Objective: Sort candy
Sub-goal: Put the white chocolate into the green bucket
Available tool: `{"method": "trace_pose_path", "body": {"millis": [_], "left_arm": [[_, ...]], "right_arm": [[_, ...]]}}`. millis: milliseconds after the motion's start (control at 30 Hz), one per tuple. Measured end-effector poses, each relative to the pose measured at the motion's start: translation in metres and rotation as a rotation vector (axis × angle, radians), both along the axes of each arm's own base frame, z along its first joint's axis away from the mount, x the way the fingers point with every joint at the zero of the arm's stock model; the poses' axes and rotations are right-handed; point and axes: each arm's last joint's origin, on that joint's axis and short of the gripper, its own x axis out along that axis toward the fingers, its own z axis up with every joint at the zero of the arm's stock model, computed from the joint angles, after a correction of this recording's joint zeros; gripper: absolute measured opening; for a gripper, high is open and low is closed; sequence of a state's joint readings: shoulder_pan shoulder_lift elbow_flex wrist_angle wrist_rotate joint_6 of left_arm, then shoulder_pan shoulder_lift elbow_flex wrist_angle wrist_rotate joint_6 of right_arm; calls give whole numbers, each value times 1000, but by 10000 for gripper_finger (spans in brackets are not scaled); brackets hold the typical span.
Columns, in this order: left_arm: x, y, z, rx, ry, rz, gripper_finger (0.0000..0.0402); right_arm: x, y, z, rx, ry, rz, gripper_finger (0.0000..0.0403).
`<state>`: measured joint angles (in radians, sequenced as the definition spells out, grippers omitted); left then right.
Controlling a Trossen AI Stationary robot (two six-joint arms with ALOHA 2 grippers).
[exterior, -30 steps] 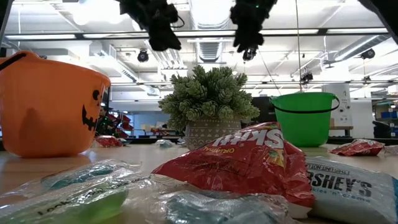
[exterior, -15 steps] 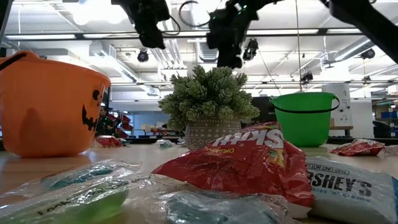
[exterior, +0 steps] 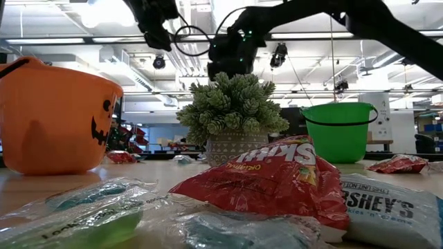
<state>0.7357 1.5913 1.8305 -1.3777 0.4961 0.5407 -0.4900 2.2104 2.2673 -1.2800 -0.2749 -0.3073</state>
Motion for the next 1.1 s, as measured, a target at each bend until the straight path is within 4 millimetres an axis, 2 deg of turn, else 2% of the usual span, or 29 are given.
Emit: {"method": "trace_pose_path", "body": {"millis": [500,700,867,1100], "left_arm": [[-26,-5,14,55,27,76,116],[-29,-8,17,61,20,81,116],[-30,-8,17,55,25,83,116],[-30,-9,17,55,25,83,116]], "right_arm": [[22,-6,-31,14,-70,6,205],[27,-8,-43,13,-92,-16,205],[30,-10,-63,35,-45,-30,205],[32,-12,-77,49,-20,-39,205]]}}
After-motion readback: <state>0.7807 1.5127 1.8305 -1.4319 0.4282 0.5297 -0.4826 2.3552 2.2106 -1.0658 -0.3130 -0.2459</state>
